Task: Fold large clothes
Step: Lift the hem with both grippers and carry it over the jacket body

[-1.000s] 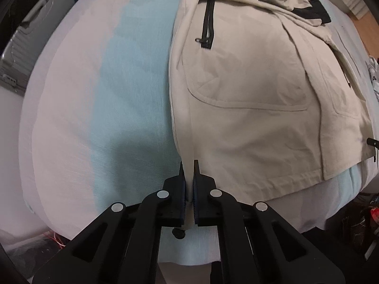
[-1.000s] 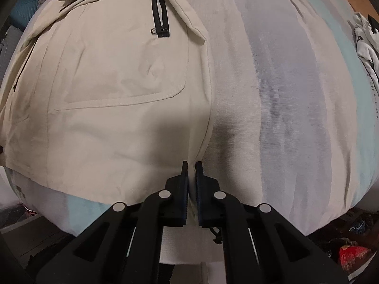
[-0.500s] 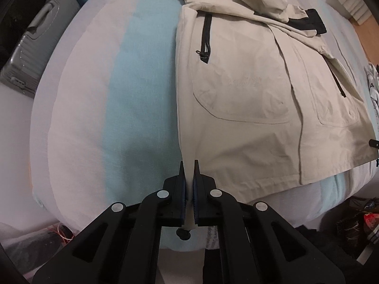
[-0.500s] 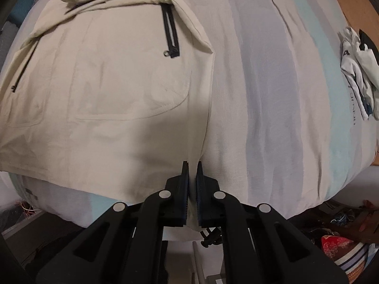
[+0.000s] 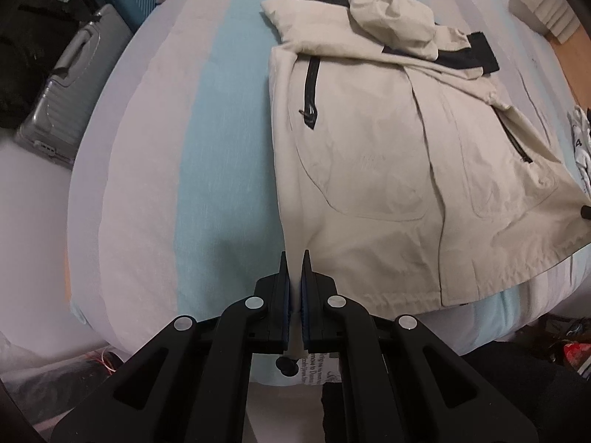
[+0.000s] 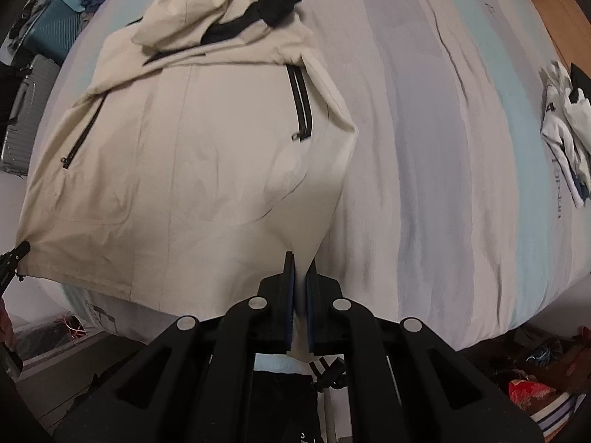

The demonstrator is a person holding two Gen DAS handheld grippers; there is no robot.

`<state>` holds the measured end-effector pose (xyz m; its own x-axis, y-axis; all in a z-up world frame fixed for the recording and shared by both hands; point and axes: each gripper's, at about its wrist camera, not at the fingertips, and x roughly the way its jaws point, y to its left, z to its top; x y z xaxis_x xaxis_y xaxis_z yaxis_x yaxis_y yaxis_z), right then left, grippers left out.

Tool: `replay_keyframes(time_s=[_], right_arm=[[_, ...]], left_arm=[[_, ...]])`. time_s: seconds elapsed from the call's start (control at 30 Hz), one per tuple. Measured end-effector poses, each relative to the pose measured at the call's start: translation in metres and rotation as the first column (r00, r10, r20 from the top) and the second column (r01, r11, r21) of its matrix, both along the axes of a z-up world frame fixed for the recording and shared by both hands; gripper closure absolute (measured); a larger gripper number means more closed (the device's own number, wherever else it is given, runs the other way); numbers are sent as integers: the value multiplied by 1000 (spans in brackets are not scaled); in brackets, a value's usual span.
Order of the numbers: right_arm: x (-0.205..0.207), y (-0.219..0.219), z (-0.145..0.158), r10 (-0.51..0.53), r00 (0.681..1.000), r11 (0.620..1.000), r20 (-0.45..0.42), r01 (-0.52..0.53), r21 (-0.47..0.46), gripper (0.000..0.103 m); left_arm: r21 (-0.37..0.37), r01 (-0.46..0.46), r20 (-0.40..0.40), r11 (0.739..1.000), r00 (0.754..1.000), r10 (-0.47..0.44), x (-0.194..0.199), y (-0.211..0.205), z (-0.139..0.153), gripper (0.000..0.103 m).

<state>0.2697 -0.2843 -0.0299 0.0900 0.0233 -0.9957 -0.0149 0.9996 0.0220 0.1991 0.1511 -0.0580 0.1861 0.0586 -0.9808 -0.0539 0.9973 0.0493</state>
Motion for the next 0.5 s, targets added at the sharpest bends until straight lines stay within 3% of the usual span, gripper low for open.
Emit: replay_keyframes(time_s=[0.5], right_arm=[[35, -29, 36, -77, 997, 997, -1, 77, 31, 99]], left_arm=[[-55, -22, 24, 998, 999, 24, 31, 26, 41, 100]])
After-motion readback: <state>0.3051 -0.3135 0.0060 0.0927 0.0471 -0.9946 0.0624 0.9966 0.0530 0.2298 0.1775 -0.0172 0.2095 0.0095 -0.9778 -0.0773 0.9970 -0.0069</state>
